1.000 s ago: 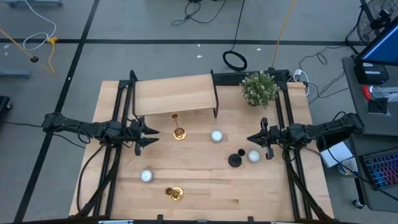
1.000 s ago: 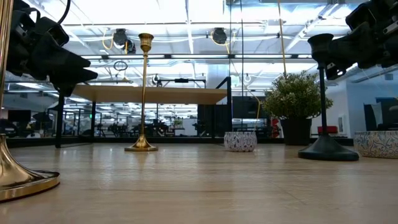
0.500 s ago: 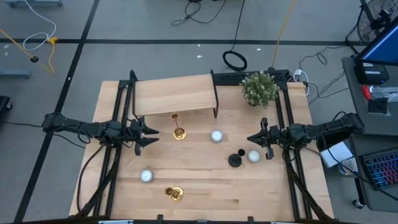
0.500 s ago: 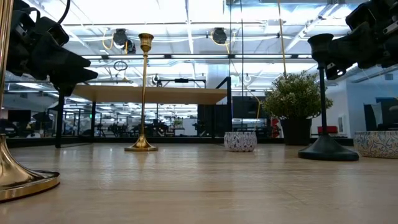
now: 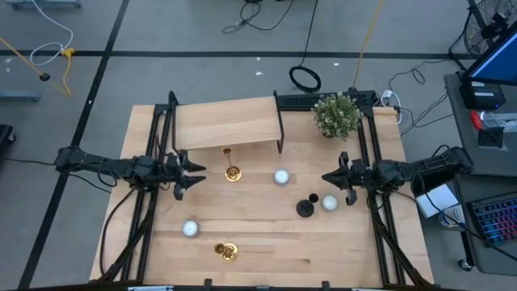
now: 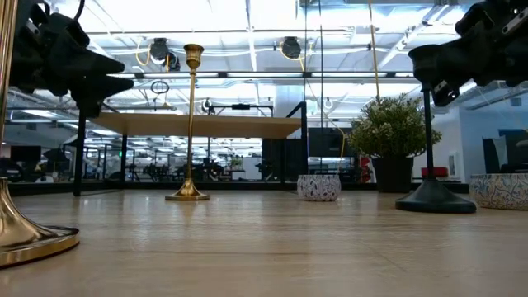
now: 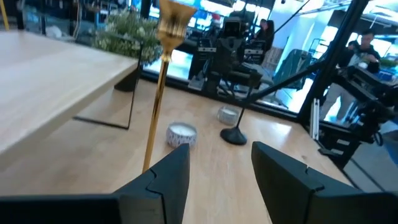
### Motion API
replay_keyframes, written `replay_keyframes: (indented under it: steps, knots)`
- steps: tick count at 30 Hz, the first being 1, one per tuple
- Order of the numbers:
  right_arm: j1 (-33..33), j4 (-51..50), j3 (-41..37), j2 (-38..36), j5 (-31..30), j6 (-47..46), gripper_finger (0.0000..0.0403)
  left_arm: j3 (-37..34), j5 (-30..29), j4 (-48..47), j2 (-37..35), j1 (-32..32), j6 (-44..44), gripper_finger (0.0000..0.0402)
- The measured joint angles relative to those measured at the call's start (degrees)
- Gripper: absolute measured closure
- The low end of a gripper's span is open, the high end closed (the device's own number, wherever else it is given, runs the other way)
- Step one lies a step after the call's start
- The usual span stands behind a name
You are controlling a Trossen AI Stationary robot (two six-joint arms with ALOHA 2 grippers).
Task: Pick & Place candle stick holders
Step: Put the top gold candle holder on the shelf
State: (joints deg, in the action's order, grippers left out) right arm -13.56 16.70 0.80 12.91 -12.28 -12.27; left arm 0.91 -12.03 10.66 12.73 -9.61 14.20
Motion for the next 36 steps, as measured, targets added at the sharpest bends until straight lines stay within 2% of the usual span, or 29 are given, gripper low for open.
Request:
replay_keyframes:
  steps: [5,9,13,17,20,26,31,36]
  knots:
    - [0.0,3.9,0.0,0.0,-0.3,6.9,0.0399,0.0,0.0,1.5,0.0,0.0,-2.1,0.0222]
    - [0.0,11.7,0.0,0.0,-8.4,19.1,0.0399,0.0,-0.3,2.5,0.0,0.0,-2.4,0.0222]
    - [0.0,20.0,0.0,0.0,-14.7,21.5,0.0399,1.1,-0.6,3.2,1.8,0.0,-3.1,0.0222]
    - [0.0,23.4,0.0,0.0,-19.2,29.7,0.0399,5.3,-1.6,2.3,6.1,0.0,-5.8,0.0222]
    - [0.0,23.7,0.0,0.0,-19.1,34.2,0.0399,9.5,-1.6,0.1,11.1,0.0,-7.0,0.0222]
    - [0.0,27.3,0.0,0.0,-18.0,34.8,0.0399,17.1,-1.7,-4.6,21.1,0.0,-10.3,0.0222]
    - [0.0,29.7,0.0,0.0,-17.8,37.0,0.0399,18.6,-9.0,-2.6,28.5,0.0,-12.6,0.0222]
    - [0.0,29.6,0.0,0.0,-17.7,37.0,0.0399,18.7,-13.8,2.3,34.6,0.0,-10.5,0.0222]
